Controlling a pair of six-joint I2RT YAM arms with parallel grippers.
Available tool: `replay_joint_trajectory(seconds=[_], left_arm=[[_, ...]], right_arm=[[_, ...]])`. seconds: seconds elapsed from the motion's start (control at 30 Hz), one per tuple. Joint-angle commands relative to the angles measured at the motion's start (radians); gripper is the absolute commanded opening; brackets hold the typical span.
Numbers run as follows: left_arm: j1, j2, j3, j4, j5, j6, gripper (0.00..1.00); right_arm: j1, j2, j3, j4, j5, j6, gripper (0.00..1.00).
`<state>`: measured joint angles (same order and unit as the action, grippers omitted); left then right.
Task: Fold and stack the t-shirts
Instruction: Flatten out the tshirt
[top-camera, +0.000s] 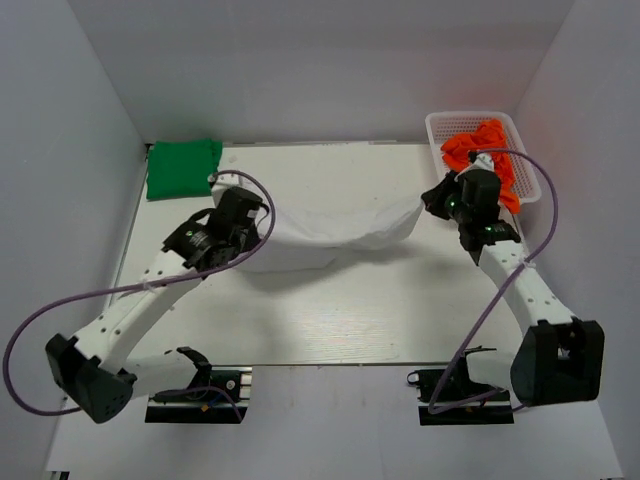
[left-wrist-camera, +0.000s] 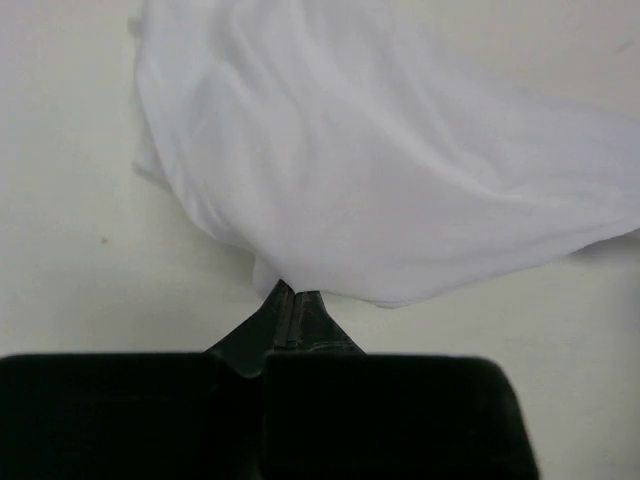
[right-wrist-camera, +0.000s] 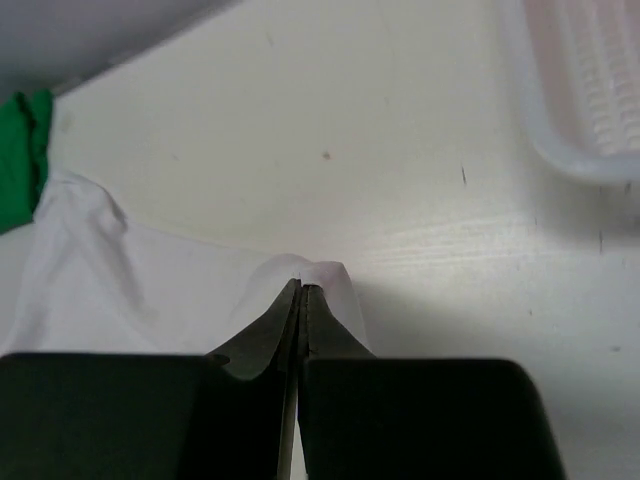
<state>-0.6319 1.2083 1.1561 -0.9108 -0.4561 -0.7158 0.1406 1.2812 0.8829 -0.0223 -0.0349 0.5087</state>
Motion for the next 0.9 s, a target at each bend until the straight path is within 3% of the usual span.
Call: replay_joint_trajectory(seconds=[0.0, 0.4, 0.87], left_arm=[[0.005, -0.114, 0.091, 0.093, -0.053, 0.105, 0.0], [0.005, -0.253, 0.414, 0.332, -0.035, 0.449, 0.0], [0.005, -0.417, 0.574, 0.394, 0.361, 0.553, 0.0]], right_arm=[[0.002, -0.085, 0.092, 0.068, -0.002, -0.084, 0.0], [0.001, -0.256, 0.526, -0.013, 0.079, -0.257, 0.0], [-0.001, -0.384, 0.883, -0.084, 0.076, -0.432, 0.0]])
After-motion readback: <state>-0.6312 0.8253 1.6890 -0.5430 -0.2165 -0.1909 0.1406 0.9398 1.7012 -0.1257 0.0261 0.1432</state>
